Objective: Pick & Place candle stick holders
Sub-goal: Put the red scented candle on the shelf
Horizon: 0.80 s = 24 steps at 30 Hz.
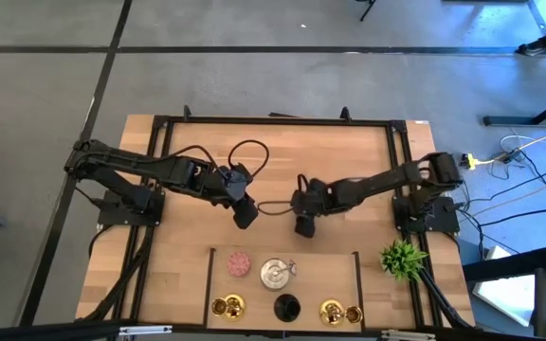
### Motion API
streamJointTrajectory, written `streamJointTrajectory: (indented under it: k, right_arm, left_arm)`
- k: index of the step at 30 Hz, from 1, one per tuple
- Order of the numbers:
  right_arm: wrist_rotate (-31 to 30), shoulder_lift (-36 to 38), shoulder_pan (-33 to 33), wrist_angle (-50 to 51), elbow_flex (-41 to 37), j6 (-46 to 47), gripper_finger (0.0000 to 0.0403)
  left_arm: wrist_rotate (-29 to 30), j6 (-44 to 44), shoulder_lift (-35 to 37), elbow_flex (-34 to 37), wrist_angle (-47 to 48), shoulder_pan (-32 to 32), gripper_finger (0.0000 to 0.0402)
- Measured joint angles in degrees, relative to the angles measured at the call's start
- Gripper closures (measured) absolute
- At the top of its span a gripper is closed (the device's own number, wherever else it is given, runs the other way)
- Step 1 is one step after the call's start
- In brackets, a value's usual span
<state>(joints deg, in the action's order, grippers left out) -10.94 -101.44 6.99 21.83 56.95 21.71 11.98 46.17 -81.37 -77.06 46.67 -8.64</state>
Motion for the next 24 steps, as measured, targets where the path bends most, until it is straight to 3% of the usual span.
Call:
streamJointTrajectory:
  k: [7,15,24]
  right_arm:
    - [0.50,6.45,-2.61,14.74,7.84,-3.41,0.0107]
    - [8.31,12.77,-2.34,27.86,16.25,-10.00,0.0107]
    - [17.11,14.35,5.03,37.37,18.38,-11.69,0.0107]
  left_arm:
    - [0.94,-0.54,-0.01,0.00,-0.17,0.00,0.0400]
    - [1.06,-0.89,0.01,0.00,-0.20,0.00,0.0400]
    - [2.03,-0.20,-0.01,0.00,-0.19,-1.57,0.0400]
